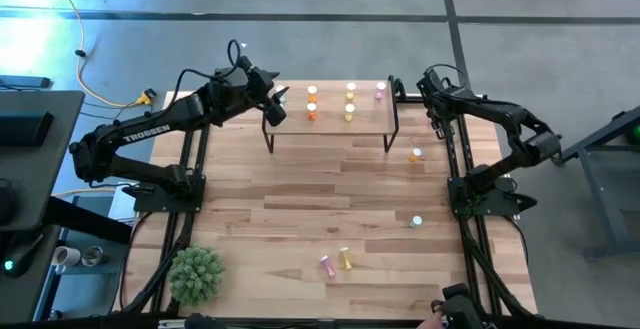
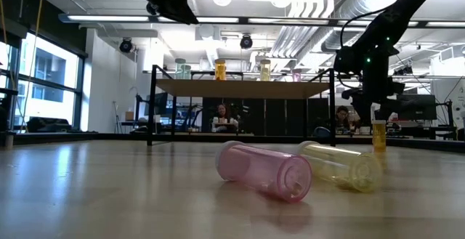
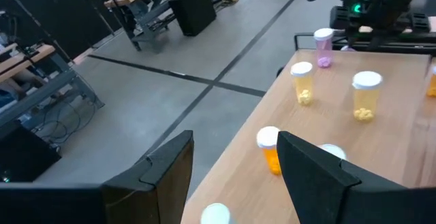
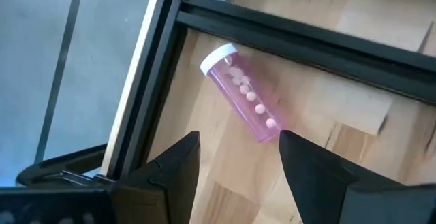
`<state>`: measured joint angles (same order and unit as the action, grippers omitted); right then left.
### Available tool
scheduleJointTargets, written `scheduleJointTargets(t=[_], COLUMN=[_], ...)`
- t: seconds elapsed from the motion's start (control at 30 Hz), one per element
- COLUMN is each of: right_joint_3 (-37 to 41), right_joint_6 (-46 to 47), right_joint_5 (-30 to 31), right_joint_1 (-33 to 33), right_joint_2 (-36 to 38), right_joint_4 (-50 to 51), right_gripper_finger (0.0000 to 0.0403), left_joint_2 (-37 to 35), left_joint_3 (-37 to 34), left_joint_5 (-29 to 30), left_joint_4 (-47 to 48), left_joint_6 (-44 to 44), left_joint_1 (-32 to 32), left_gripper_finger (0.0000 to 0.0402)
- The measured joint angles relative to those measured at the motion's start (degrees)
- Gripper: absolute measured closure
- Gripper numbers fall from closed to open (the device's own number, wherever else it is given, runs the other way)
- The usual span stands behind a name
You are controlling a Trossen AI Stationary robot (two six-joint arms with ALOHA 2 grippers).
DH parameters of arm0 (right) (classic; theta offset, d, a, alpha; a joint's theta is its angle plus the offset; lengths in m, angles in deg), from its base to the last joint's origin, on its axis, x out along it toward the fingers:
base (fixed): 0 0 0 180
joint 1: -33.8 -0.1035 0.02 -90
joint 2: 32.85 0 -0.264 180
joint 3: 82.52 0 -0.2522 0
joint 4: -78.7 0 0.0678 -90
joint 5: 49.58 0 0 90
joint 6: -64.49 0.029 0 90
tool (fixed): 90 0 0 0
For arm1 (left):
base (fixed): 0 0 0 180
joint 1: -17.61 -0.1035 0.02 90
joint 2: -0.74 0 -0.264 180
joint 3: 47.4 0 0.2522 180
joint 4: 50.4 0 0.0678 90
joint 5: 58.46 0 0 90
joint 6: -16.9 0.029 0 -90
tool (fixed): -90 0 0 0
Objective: Pick and place medicine bottles onto shelf by color
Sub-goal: Put the top violet pill bottle on the shelf aligned with the other violet pill bottle
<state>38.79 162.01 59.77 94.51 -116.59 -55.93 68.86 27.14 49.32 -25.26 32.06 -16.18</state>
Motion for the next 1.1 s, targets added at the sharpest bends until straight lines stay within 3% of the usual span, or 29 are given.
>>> scheduleJointTargets(t=[0.23,0.4,0.7,0.97,1.1], right_joint_3=[0.00,0.00,0.00,-0.05,-4.50], right_joint_6=[-10.35,-10.90,-16.01,-29.92,-42.15], right_joint_5=[-2.43,-0.61,3.59,6.25,7.35], right_joint_1=[-2.01,-3.72,-3.07,-2.22,-2.24], right_joint_2=[0.13,1.37,2.04,2.04,2.04], right_joint_4=[-2.80,-3.52,-17.21,-35.48,-36.75], right_gripper_finger=[0.0210,0.0210,0.0210,0.0210,0.0210], left_joint_2=[0.00,0.00,0.00,0.00,0.00], left_joint_3=[0.00,0.00,0.00,0.00,0.00], left_joint_5=[0.00,-0.04,-0.20,-0.21,-0.21], left_joint_4=[-0.02,-0.29,-0.08,-0.35,-1.42], left_joint_6=[0.02,0.02,0.02,0.02,0.04], left_joint_1=[-1.44,-2.09,-2.19,-2.19,-2.20], left_gripper_finger=[0.0202,0.0202,0.0202,0.0202,0.0202])
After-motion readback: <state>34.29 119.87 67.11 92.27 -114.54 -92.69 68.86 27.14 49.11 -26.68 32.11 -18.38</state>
